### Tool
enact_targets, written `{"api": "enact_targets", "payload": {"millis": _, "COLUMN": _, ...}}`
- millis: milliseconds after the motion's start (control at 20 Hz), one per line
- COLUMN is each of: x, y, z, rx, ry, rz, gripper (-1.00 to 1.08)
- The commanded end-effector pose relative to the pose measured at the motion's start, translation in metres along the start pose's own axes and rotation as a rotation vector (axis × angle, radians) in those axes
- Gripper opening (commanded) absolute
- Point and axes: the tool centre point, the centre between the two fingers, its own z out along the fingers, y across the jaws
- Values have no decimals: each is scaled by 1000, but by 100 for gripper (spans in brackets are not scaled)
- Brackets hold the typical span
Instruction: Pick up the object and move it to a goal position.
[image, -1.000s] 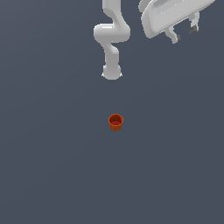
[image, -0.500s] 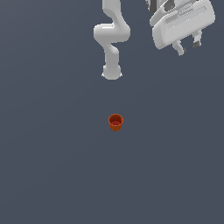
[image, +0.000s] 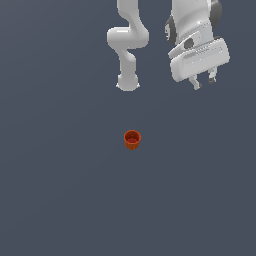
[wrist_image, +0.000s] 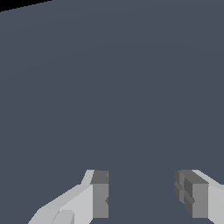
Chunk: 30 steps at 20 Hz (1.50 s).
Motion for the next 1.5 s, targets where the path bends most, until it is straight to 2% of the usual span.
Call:
{"api": "enact_targets", "payload": {"millis": 0, "x": -17, "y": 10, "z": 20, "rx": -26, "ry": -9, "rz": -11, "gripper": 28}}
{"api": "enact_targets", "payload": {"millis": 250, "x": -55, "y": 41, "z": 58, "rx": -88, "ry": -36, "rz": -23, "gripper": 28}}
{"api": "enact_targets", "payload": {"millis": 550, "x": -110, "y": 95, "z": 98, "rx": -171, "ry": -76, "rz": -26, "gripper": 28}}
{"api": "enact_targets", "payload": {"millis": 950, "x": -177, "y": 166, "z": 125, "rx": -269, "ry": -123, "rz": -15, "gripper": 28}}
{"api": "enact_targets", "payload": {"millis": 1200, "x": -204, "y": 193, "z": 130, "rx": -307, "ry": -142, "rz": -9, "gripper": 28}}
{"api": "enact_targets", "payload": {"millis": 1450, "x": -216, "y": 205, "z": 131, "rx": -323, "ry": -150, "rz": -5, "gripper": 28}}
